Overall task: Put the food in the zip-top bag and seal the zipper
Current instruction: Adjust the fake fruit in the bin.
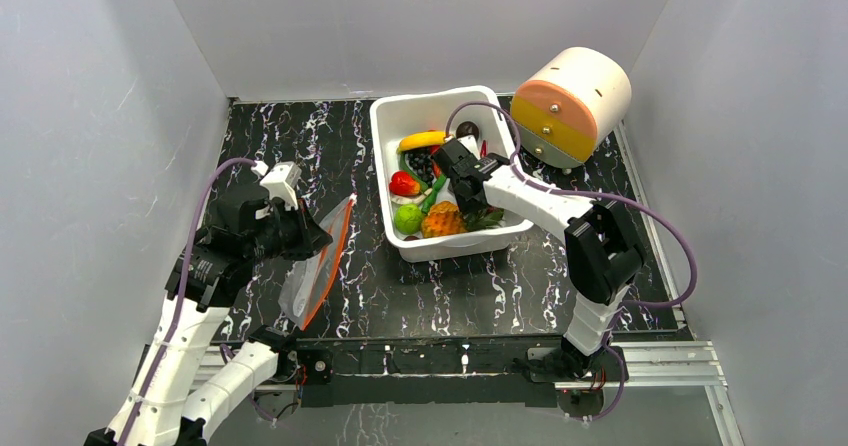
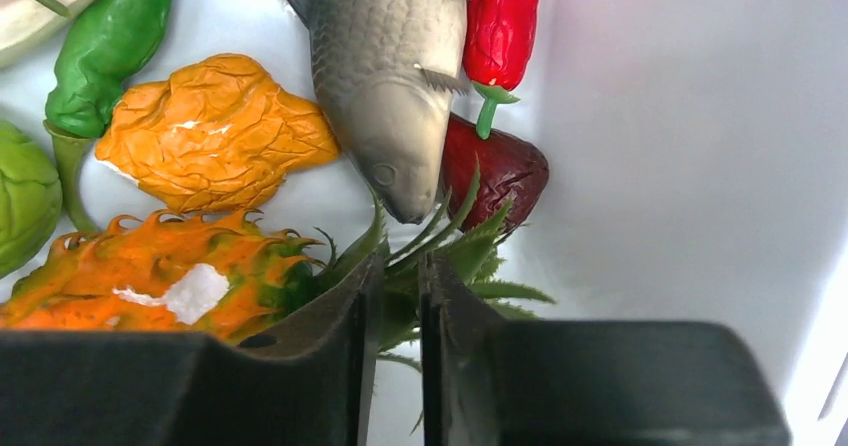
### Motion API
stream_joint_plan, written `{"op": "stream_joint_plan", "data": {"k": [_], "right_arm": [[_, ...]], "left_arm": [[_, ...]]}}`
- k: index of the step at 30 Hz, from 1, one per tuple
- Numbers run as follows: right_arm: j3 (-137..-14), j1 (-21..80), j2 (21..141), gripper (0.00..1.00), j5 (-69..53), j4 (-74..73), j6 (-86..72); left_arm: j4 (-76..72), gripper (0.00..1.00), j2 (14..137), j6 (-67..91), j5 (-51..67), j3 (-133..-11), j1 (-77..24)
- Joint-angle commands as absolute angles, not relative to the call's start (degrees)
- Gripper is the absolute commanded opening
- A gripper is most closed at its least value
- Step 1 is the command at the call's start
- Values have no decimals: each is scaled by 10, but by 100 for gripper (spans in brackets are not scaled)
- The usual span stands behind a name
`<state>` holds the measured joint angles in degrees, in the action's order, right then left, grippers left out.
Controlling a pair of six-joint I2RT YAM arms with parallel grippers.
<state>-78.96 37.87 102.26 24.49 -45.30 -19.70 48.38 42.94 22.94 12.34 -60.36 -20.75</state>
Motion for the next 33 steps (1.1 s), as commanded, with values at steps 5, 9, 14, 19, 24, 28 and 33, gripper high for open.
{"op": "stream_joint_plan", "data": {"k": [5,9,14,19,24,28,33], "right_arm": [[-854,383,969,0,222,-460,-195],[-852,383,910,0,207,-426,-189],[-828,386,856,0,183,-390,-188],[-799,391,814,0,184,-360,-186],[-789,391,798,0,167,-343,-179],[-786,400,792,0,138,-329,-184],[-811,414,794,0,121,-329,-200]], "left_arm": [[488,0,422,225,107,-621,-209],[476,0,425,229,111,-622,-210],[454,0,426,231,117,-606,-209],[449,0,428,232,118,-592,-209],[440,0,429,240,123,-588,-209],[418,0,429,259,133,-571,-209],[382,0,435,271,112,-545,-209]]}}
